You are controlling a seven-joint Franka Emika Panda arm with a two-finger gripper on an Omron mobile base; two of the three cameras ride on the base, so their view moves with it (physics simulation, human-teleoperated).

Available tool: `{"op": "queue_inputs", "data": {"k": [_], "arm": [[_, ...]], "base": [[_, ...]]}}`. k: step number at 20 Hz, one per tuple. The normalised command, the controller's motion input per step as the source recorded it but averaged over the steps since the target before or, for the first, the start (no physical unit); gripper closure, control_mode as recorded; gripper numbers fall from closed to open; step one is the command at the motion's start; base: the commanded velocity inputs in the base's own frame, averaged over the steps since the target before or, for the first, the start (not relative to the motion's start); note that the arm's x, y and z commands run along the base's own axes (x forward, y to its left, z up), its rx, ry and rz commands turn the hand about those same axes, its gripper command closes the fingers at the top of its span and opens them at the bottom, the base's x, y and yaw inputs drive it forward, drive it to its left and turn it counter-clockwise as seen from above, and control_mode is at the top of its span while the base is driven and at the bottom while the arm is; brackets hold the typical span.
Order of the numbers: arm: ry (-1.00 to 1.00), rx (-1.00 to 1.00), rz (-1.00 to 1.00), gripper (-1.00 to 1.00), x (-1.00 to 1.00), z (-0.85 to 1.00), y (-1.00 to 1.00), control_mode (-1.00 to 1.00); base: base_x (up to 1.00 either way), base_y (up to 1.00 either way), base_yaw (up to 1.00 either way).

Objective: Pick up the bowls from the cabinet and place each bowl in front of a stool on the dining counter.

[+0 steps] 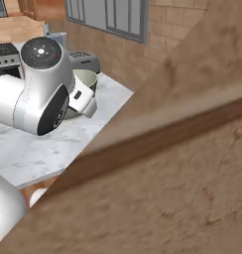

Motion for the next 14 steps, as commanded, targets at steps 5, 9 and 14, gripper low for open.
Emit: {"op": "queue_inputs", "data": {"k": [5, 9, 14], "arm": [[0.00, 0.00, 0.00, 1.00, 0.00, 0.00, 0.00, 1.00], [0.00, 0.00, 0.00, 1.00, 0.00, 0.00, 0.00, 1.00], [0.00, 0.00, 0.00, 1.00, 0.00, 0.00, 0.00, 1.00]], "base": [[0.65, -0.36, 0.45], [0.56, -0.47, 0.46], [0.57, -0.29, 0.49]]}}
